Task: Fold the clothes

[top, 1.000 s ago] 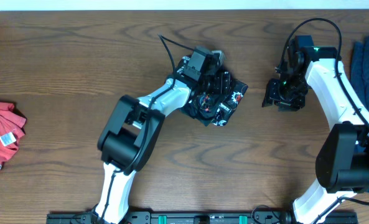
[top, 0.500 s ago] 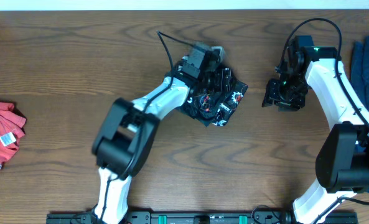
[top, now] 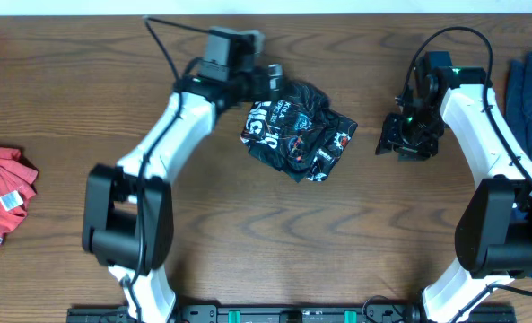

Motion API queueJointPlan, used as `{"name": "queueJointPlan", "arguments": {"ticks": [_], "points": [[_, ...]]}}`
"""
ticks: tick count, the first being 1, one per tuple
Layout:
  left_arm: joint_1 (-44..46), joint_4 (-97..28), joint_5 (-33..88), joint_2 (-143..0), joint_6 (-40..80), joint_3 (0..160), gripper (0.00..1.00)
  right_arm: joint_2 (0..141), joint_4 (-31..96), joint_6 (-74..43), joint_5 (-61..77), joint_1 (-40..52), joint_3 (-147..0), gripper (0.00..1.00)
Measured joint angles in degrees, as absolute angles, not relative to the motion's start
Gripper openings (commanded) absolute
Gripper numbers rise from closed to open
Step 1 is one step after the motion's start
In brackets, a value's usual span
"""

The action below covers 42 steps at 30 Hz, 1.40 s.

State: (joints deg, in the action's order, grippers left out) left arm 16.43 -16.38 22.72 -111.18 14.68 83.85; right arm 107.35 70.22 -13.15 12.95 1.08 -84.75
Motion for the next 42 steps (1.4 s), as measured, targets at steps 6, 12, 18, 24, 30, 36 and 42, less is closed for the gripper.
{"name": "queueJointPlan", "arguments": {"ticks": [6, 12, 18, 24, 30, 36, 42], "points": [[9.3, -17.8, 27.2, -116.2, 11.4, 83.4, 0.99, 107.4, 70.6, -13.2, 13.3, 1.1, -84.8, 0.46], [7.1, -18.5, 32.6, -119.3, 8.6, 83.4, 0.99, 107.4, 70.6, -13.1, 13.4, 1.1, -84.8, 0.43], [7.6, -20.3, 37.7, -123.0, 5.2, 83.4, 0.99, 107.4, 70.6, -13.2, 13.5, 1.1, -84.8, 0.42], [7.7, -21.0, 45.5, -124.4, 1.0, 83.5, 0.98, 107.4, 70.5, -13.2, 14.0, 1.1, -84.8, 0.41], [8.5, -21.2, 51.7, -125.7, -1.5, 83.5, 0.98, 107.4, 70.5, -13.2, 14.4, 1.1, -84.8, 0.41], [12.4, -21.6, 53.2, -126.0, -2.0, 83.6, 0.99, 107.4, 70.5, -13.2, 14.6, 1.1, -84.8, 0.39], [17.0, -22.2, 51.1, -126.6, -1.7, 83.6, 0.34, 107.4, 71.2, -13.2, 14.9, 1.1, -84.8, 0.36]]}}
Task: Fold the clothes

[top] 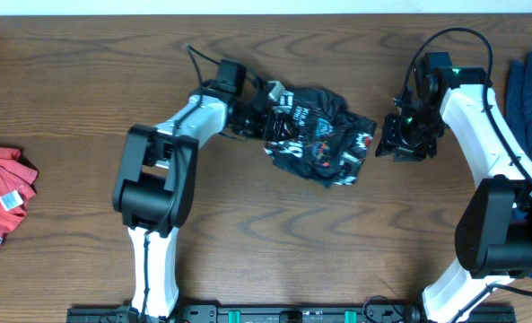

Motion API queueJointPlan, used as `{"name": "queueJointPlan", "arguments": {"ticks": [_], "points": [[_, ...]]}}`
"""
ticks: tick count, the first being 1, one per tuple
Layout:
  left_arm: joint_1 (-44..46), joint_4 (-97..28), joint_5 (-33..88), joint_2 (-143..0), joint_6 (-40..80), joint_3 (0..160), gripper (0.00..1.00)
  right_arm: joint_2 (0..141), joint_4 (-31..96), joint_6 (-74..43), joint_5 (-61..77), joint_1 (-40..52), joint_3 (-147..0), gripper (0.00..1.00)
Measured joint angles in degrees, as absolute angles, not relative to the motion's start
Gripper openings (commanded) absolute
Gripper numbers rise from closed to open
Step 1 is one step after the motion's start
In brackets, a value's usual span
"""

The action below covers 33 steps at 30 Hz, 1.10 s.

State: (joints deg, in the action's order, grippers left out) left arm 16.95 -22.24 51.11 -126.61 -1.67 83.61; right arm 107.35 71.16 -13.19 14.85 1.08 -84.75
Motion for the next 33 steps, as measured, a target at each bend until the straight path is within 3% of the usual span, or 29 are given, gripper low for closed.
{"name": "queueJointPlan", "arguments": {"ticks": [2, 3, 15, 27, 31, 33], "points": [[17.7, -22.3, 50.2, -127.4, -1.2, 83.6, 0.12, 107.4, 71.5, -13.2, 14.9, 1.1, -84.8, 0.35], [17.8, -22.3, 49.9, -127.7, -0.6, 83.6, 0.06, 107.4, 71.6, -13.2, 14.9, 1.1, -84.8, 0.34], [16.6, -18.6, 49.1, -128.0, 7.9, 83.6, 0.06, 107.4, 72.3, -13.2, 15.0, 1.1, -84.8, 0.3], [7.1, -24.1, 49.1, -128.0, 12.5, 83.6, 0.06, 107.4, 71.7, -13.2, 15.0, 1.1, -84.8, 0.31], [6.0, -24.3, 49.9, -128.0, 13.3, 83.6, 0.62, 107.4, 71.2, -13.2, 15.0, 1.1, -84.8, 0.33], [5.8, -24.3, 51.5, -127.3, 13.7, 83.9, 0.77, 107.4, 71.1, -13.2, 15.0, 1.1, -84.8, 0.33]]}}
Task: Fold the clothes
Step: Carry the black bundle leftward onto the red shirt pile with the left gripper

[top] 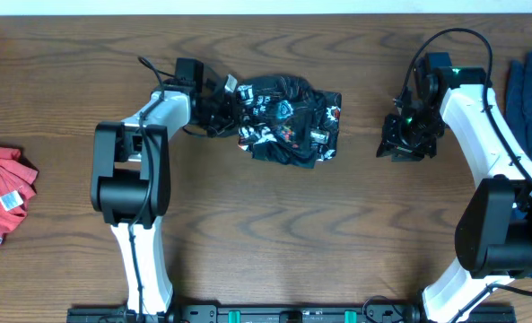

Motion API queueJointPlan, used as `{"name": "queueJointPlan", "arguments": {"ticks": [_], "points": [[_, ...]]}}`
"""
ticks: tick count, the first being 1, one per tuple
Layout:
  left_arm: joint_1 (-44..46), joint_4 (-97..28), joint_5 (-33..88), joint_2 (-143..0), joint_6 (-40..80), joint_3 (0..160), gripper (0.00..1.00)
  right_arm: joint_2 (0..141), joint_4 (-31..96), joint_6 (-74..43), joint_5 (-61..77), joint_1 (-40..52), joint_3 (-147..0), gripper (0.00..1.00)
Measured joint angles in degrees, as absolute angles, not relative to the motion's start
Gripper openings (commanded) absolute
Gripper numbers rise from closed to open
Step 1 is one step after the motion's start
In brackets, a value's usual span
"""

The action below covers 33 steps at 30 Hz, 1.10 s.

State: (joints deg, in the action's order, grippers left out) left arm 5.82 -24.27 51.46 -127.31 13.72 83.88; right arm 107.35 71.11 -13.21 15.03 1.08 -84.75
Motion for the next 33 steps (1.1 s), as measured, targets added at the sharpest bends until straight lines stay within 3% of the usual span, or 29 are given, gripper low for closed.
{"name": "queueJointPlan", "arguments": {"ticks": [3, 22, 23, 25, 27, 29, 33], "points": [[6.0, -24.2, 51.9, -126.5, 14.2, 84.3, 0.9, 107.4, 71.0, -13.2, 15.0, 1.1, -84.8, 0.33], [11.2, -17.0, 48.2, -126.4, 15.0, 84.4, 0.92, 107.4, 69.9, -13.2, 15.0, 1.1, -84.8, 0.32], [11.9, -16.6, 47.7, -126.4, 15.0, 84.4, 0.85, 107.4, 69.9, -13.2, 15.0, 1.1, -84.7, 0.32], [13.3, -16.5, 46.8, -126.4, 15.5, 84.4, 0.59, 107.4, 69.8, -13.2, 15.0, 1.1, -84.8, 0.31], [14.4, -16.7, 44.9, -126.7, 15.8, 84.1, 0.45, 107.4, 69.8, -13.2, 15.0, 1.1, -84.7, 0.29], [15.0, -16.6, 44.2, -127.1, 16.6, 83.9, 0.06, 107.4, 69.9, -13.1, 15.0, 1.1, -84.7, 0.22], [15.0, -16.5, 42.8, -127.4, 17.1, 83.9, 0.06, 107.4, 70.1, -13.0, 15.0, 1.1, -84.7, 0.09]]}}
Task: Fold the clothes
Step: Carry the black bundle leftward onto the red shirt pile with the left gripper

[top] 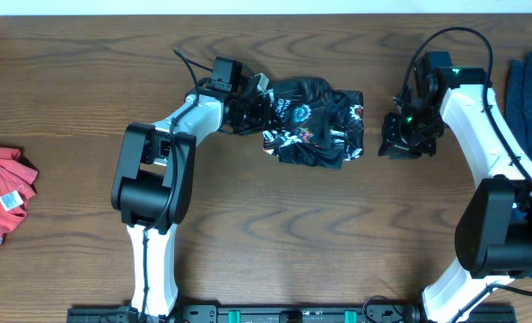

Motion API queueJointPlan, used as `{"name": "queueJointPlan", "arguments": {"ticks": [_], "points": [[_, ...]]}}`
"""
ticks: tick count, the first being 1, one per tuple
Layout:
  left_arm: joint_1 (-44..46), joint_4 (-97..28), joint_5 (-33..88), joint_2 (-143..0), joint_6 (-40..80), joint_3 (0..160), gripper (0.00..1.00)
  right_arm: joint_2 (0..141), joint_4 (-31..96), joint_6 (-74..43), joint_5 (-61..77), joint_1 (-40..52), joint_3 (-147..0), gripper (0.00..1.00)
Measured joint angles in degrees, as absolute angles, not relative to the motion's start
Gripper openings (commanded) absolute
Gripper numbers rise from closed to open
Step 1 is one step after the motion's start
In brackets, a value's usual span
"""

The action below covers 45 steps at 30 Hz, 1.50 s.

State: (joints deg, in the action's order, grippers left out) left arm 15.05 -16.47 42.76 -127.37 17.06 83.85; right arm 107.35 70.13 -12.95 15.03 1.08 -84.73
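Observation:
A crumpled black garment with white and red prints (315,121) lies bunched at the table's back centre. My left gripper (258,106) is at its left edge, shut on the cloth there. My right gripper (398,142) hangs just right of the garment, apart from it; its jaws are too dark and small to read. A red garment (1,197) lies at the left edge of the table. A blue garment (530,90) lies at the right edge.
The brown wooden table (266,242) carries only the three garments. The left arm's cable (189,67) loops over the table behind that arm. The right arm's cable (445,40) arcs above its wrist.
My left gripper has moved to the right, and the black garment shifted right with it, now ending close to the right gripper. The right arm has stayed put.
My left gripper held the black garment's upper left edge at the table's back centre. Then garment and gripper lay further right, near the right gripper. Then both were further left. Now they are to the right again. The garment stays crumpled; the right arm never moved.

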Motion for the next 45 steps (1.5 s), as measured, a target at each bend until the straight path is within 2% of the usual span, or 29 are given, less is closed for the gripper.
{"name": "queueJointPlan", "arguments": {"ticks": [1, 2, 3, 4, 5, 17, 23, 36, 45], "points": [[15.0, -16.3, 42.6, -127.4, 17.2, 83.9, 0.06, 107.4, 70.2, -13.0, 15.0, 1.1, -84.7, 0.05], [15.0, -15.9, 42.4, -127.4, 17.4, 83.9, 0.36, 107.4, 70.3, -13.1, 15.0, 1.1, -84.7, 0.01], [15.0, -15.5, 42.2, -127.4, 17.4, 83.9, 0.42, 107.4, 70.2, -13.1, 15.0, 1.1, -84.7, 0.01], [15.1, -15.0, 41.9, -127.4, 17.8, 83.9, 0.34, 107.4, 70.3, -13.1, 15.0, 1.1, -84.7, 0.01], [15.0, -14.5, 42.0, -127.4, 18.3, 83.9, 0.06, 107.4, 70.3, -13.2, 15.1, 1.1, -84.7, 0.01], [14.4, -9.5, 41.1, -127.5, 21.2, 83.7, 0.06, 107.4, 70.8, -13.2, 15.1, 1.1, -84.7, 0.01], [10.4, -5.6, 39.7, -126.9, 26.0, 83.5, 0.06, 107.4, 70.9, -13.2, 15.1, 1.1, -84.7, 0.01], [-8.4, -9.4, 34.3, -111.7, 28.5, 82.9, 0.06, 107.4, 71.2, -13.2, 15.1, 1.1, -84.7, 0.01], [-22.6, -16.1, 34.1, -110.2, 27.5, 82.9, 0.06, 107.4, 72.6, -13.3, 15.7, 1.1, -84.7, 0.01]]}}
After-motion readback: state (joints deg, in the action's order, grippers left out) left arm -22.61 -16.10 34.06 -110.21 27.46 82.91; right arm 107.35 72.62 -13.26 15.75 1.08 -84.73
